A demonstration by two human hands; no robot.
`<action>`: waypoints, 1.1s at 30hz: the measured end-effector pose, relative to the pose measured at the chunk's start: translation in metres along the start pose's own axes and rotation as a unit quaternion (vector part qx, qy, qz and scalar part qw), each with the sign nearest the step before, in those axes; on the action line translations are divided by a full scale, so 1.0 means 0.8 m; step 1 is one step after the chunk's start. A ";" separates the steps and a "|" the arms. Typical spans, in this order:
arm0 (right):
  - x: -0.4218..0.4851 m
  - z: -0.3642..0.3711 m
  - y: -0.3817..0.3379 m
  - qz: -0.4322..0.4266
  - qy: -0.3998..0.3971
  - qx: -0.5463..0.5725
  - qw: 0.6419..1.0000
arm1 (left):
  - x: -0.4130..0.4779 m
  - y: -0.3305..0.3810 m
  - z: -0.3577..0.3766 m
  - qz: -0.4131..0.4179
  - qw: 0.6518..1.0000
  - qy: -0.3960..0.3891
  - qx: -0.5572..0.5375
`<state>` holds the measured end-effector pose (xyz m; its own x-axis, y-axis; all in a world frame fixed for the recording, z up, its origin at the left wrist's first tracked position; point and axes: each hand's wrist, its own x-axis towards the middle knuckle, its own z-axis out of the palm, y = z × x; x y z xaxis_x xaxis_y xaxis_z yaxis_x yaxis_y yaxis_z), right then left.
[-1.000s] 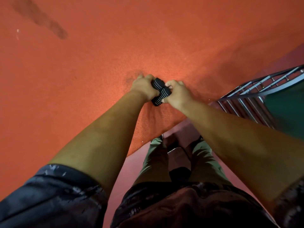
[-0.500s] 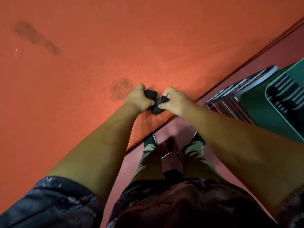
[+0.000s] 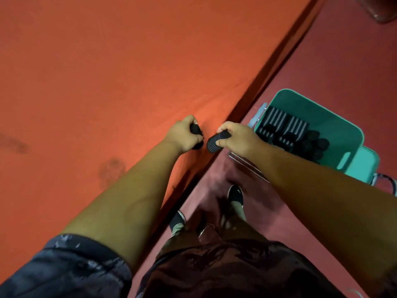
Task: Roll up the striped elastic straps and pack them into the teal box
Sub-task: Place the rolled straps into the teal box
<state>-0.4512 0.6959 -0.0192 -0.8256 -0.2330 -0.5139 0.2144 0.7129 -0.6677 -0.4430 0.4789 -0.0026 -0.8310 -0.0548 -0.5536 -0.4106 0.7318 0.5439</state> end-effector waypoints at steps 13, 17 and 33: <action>-0.062 -0.175 0.152 0.125 0.143 0.065 0.980 | 0.078 0.206 0.126 0.104 0.985 -0.131 0.051; -0.079 -0.195 0.189 0.146 0.134 0.068 0.978 | 0.066 0.246 0.156 0.126 0.974 -0.130 0.133; -0.015 -0.143 0.255 0.186 0.035 0.024 0.982 | 0.131 0.227 0.258 0.105 0.927 -0.172 0.317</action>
<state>-0.4573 0.9198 -0.0882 -0.7192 0.0849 -0.6896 0.5305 0.7081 -0.4660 -0.5272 0.7461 -0.0919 -0.6542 0.2733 -0.7052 0.1390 0.9600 0.2431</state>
